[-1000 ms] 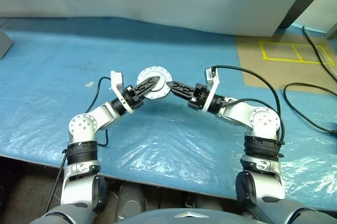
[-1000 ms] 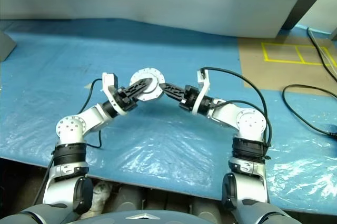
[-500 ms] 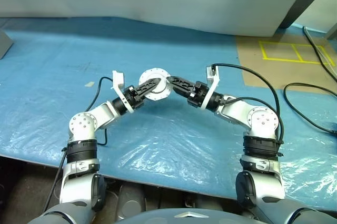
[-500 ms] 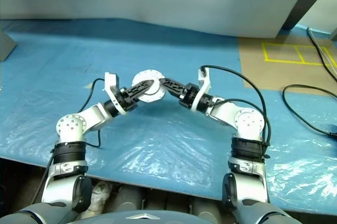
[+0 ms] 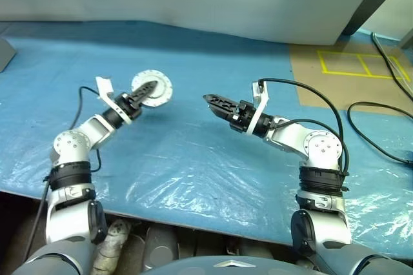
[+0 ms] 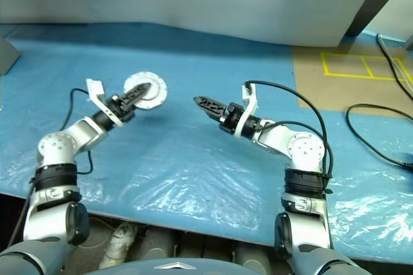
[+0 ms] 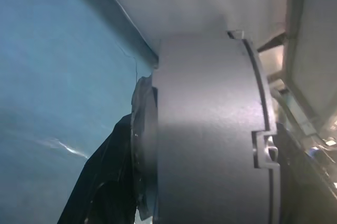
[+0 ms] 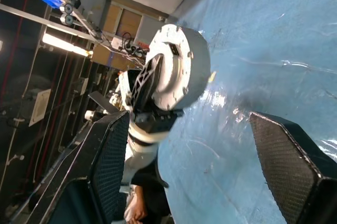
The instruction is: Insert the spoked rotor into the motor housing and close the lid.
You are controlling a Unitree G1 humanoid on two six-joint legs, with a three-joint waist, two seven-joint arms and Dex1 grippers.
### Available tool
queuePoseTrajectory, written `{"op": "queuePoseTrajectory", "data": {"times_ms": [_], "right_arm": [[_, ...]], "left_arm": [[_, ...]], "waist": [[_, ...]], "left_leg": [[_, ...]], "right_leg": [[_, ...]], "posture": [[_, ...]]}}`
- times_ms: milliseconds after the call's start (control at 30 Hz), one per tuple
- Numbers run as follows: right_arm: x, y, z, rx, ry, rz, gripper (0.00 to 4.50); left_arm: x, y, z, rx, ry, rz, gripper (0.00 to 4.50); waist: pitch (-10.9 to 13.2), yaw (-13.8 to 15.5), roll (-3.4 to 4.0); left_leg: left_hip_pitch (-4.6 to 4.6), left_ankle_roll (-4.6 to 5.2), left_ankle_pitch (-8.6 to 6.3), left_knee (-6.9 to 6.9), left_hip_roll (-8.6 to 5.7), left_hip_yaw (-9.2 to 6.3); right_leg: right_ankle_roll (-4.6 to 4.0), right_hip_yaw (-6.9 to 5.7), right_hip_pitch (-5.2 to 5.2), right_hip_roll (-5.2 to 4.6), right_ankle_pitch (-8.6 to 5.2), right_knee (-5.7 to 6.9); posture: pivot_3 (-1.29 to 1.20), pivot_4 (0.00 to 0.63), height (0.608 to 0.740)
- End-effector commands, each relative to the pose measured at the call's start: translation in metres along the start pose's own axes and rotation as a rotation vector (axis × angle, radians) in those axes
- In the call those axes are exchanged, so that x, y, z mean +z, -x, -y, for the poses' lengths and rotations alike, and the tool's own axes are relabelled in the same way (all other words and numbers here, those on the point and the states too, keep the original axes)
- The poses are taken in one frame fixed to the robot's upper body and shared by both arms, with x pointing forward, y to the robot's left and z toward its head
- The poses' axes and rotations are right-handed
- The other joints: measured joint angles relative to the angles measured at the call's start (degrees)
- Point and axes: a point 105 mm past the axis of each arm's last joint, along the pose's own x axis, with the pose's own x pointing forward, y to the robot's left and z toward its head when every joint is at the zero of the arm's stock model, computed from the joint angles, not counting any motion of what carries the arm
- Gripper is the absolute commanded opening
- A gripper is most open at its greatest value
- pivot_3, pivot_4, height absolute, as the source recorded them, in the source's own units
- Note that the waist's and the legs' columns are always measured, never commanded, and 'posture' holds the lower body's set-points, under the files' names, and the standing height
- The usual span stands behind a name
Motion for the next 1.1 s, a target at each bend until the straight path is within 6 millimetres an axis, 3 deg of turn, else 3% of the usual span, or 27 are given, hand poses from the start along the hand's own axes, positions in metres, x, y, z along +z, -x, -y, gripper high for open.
{"op": "queuePoseTrajectory", "data": {"times_ms": [33,167,433,633,933,1033,1100], "right_arm": [[0.006,-0.002,-0.012,0.044,0.038,0.014,3.78],[0.004,-0.004,-0.011,0.032,0.057,-0.005,3.78],[0.004,-0.004,-0.009,0.018,0.068,-0.007,3.78],[0.003,-0.004,-0.008,0.015,0.068,-0.004,3.82],[0.001,-0.007,-0.010,0.031,0.074,-0.005,3.82],[0.001,-0.008,-0.010,0.035,0.075,-0.004,3.82],[0.002,-0.008,-0.010,0.029,0.090,0.002,3.82]], "left_arm": [[0.035,0.007,-0.021,0.102,-0.074,0.131,2.60],[0.027,0.007,-0.052,0.225,-0.083,0.120,2.60],[0.026,0.020,-0.086,0.401,-0.134,0.162,2.60],[0.027,0.040,-0.107,0.537,-0.167,0.167,4.40],[0.076,0.108,-0.124,0.747,-0.231,0.311,4.40],[0.089,0.119,-0.121,0.763,-0.263,0.339,4.40],[0.103,0.114,-0.108,0.701,-0.299,0.359,4.40]], "waist": [[0.00,-0.07,0.00],[0.00,0.22,0.00],[0.03,0.48,-0.10],[0.02,-0.09,-0.09],[0.01,-0.59,-0.07],[0.01,-0.09,-0.07],[0.01,0.21,-0.07]], "left_leg": [[0.01,0.00,0.00,0.00,-0.01,0.00],[-0.06,0.00,0.00,-0.02,-0.03,-0.01],[-0.26,0.00,0.00,0.18,-0.02,-0.36],[0.07,-0.01,0.00,0.17,-0.01,-0.36],[0.25,-0.04,-0.01,0.07,-0.01,-0.35],[0.20,-0.05,-0.02,0.03,-0.01,-0.35],[0.15,-0.06,-0.02,0.03,-0.01,-0.35]], "right_leg": [[0.01,0.00,0.01,-0.01,0.00,-0.01],[0.04,-0.02,0.02,-0.03,0.02,-0.12],[0.02,-0.37,0.10,-0.09,0.02,-0.04],[0.00,-0.37,0.36,-0.11,0.04,0.00],[-0.04,-0.29,0.39,-0.06,0.05,-0.05],[-0.04,-0.35,0.39,-0.09,0.05,-0.14],[-0.04,-0.41,0.39,-0.13,0.04,-0.14]], "posture": [[0.00,0.150,0.740],[0.00,0.150,0.740],[0.00,0.150,0.740],[0.00,0.150,0.740],[0.00,0.150,0.740],[0.00,0.150,0.740],[0.00,0.150,0.740]]}}
